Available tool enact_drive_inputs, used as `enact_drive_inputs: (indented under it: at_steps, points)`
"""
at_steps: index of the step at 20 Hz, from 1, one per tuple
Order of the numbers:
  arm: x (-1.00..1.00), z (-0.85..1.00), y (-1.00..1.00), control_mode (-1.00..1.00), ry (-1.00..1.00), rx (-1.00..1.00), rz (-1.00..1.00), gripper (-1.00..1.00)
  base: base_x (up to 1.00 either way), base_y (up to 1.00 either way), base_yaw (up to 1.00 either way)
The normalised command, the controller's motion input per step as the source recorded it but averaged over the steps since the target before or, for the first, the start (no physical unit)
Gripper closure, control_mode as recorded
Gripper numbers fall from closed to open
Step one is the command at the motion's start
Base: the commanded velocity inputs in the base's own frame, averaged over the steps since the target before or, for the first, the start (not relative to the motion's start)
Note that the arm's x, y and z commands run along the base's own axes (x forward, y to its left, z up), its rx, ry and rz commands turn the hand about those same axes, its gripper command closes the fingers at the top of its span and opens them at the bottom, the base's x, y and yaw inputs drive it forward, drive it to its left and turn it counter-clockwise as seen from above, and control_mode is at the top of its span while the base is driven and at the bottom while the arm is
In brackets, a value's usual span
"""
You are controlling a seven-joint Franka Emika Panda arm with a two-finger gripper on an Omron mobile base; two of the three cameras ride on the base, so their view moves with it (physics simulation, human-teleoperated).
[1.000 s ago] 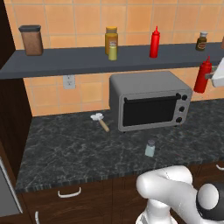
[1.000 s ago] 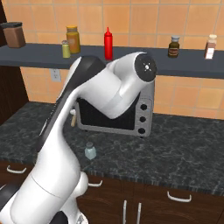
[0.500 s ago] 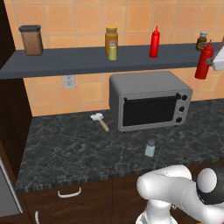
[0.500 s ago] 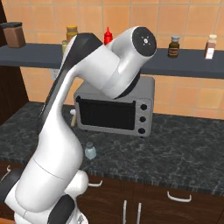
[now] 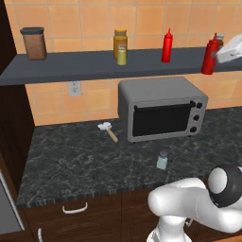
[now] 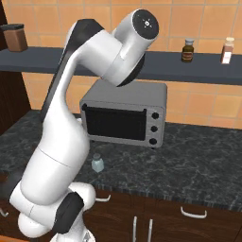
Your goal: Put the shaker and condiment bottle from the counter next to their counterparts in the cabinet.
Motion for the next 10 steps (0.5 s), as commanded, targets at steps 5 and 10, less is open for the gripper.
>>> enact_drive_inputs:
  at_steps: [5,10]
  points:
    - [0.53,0.00,0.00,-1.00,0.01,0.07,-0.10,1.00,0.00,0.00,0.00]
    - [0.47,0.00,0.00,-1.00,0.00,0.06,-0.09,1.00,0.00,0.00,0.00]
